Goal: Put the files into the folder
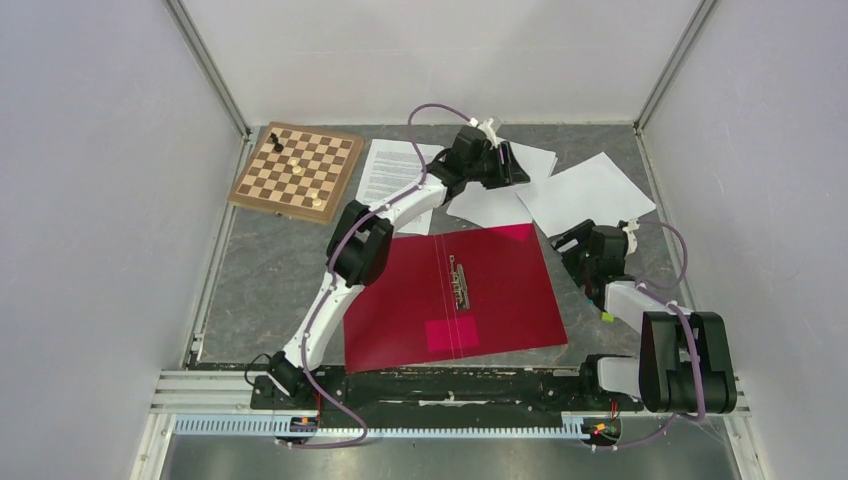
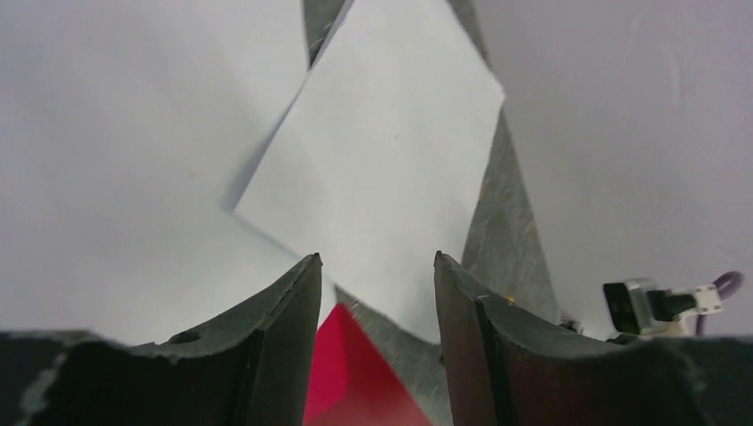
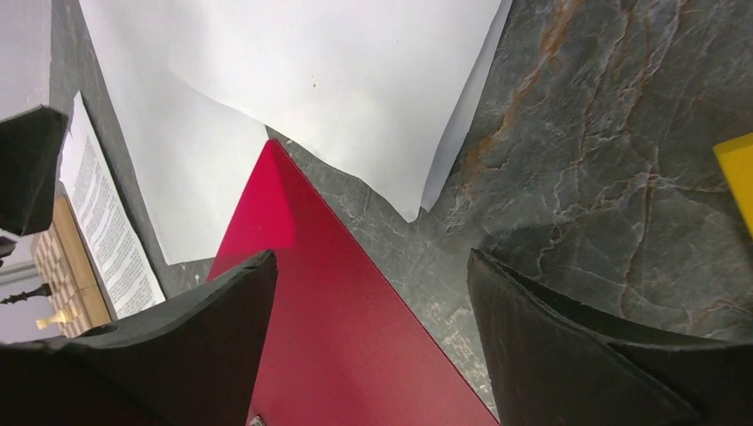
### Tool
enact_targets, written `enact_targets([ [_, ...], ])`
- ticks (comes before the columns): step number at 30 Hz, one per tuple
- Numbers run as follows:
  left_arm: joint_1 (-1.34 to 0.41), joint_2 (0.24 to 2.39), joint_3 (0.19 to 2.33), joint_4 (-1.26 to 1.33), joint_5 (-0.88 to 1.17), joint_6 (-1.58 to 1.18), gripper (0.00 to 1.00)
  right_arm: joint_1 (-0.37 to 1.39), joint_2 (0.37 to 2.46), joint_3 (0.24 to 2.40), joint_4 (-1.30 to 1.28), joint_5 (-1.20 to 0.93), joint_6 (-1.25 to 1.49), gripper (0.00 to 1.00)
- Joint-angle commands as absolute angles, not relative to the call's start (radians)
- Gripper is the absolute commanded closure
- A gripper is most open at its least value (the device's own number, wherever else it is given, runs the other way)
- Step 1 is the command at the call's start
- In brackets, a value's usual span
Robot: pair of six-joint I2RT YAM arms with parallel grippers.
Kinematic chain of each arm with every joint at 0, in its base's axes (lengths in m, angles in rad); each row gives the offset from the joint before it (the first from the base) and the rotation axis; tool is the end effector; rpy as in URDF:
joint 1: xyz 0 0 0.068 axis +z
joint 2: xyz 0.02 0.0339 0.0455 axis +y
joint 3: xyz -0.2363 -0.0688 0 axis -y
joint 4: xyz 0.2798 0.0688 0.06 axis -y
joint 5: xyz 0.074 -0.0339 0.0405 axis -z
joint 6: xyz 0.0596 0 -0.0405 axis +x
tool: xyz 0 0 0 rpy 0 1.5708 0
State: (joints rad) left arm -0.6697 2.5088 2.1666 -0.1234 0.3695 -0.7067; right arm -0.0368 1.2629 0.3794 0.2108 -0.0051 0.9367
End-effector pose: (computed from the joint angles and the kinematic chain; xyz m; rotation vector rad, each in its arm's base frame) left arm 0.4649 -0.3956 0.1577 0.2149 2.2262 -1.1910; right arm 0.2766 -0.0099 0.0772 1.0685 2.0251 0.4851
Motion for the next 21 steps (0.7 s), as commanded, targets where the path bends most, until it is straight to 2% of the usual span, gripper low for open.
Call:
enact_targets([
  [1, -0.699, 2.606, 2.266, 0.166, 0.361, -0.880, 0.44, -0.040, 1.294, 0.386, 0.235, 0.032, 0.973, 0.20],
  [7, -0.713, 2.760, 2.358, 0.312, 0.248, -1.034, 0.46, -0.040, 1.333, 0.407, 0.221, 0.044, 0.970, 0.24],
  [11, -0.728, 2.826, 2.440, 0.246, 0.213, -1.039, 0.48, -0.041, 1.358, 0.413, 0.224, 0.046, 0.973, 0.28],
  [21, -0.741, 2.835, 2.422, 0.071, 0.124, -1.023, 0.54, -0.050, 1.441, 0.417, 0.274, 0.041, 0.989, 0.42],
])
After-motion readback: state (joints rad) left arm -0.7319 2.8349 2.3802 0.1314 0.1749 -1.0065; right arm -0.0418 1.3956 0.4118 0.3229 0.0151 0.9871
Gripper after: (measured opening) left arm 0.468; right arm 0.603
